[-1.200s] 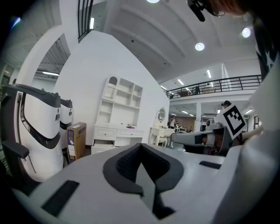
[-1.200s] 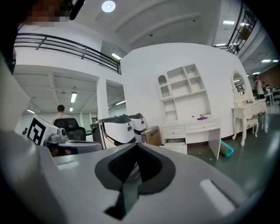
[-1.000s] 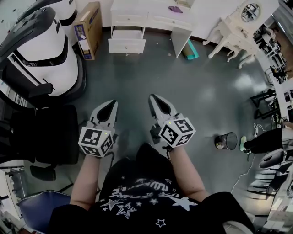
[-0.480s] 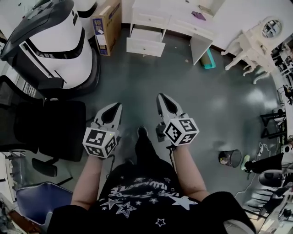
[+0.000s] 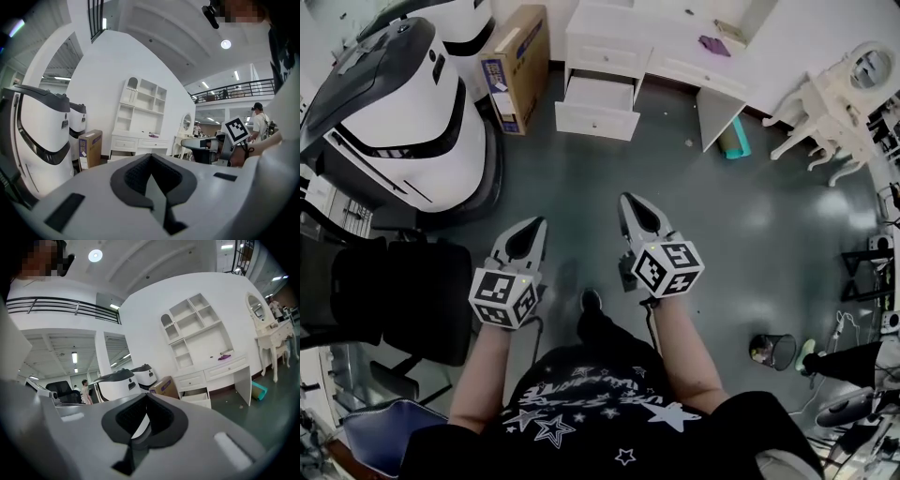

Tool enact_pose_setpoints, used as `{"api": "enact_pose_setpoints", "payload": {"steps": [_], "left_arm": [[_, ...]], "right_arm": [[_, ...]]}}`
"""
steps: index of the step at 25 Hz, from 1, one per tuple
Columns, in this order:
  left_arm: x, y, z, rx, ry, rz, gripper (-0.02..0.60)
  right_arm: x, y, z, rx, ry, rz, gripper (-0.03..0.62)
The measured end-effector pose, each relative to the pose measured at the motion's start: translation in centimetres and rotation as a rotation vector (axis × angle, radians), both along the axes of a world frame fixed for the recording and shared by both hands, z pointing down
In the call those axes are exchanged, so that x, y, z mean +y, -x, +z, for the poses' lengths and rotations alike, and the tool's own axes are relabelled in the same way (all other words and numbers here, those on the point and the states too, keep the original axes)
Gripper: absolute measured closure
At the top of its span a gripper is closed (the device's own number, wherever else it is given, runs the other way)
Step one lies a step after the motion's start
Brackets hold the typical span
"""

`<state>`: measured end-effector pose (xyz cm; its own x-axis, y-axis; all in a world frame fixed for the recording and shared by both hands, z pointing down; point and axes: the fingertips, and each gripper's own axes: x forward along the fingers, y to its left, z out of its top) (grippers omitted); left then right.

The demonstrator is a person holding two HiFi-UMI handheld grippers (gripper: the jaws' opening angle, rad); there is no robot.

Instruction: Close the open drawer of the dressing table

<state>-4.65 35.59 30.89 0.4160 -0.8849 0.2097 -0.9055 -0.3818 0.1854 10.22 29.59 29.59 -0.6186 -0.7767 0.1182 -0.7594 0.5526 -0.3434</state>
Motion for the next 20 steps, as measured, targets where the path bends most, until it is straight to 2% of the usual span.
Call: {"api": "enact_pose_setpoints", "payload": {"steps": [11, 16, 20], "left_arm": [[-8.2, -2.8, 1.2, -0.037, 0.045, -0.015, 0.572], [-10.5, -1.6, 0.9, -0.032, 0.049, -0.088, 0.572], [-11.6, -1.4, 0.6, -0.055, 0.052, -0.085, 0.572]], "right_arm": [[-9.0, -3.7, 1.4, -0.021, 0.053, 0.017, 0.591], [-11.2, -2.9, 1.6, 0.004, 0.033, 0.005, 0.591], [-11.8, -2.5, 2.4, 0.027, 0.045, -0.002, 0.591]]}}
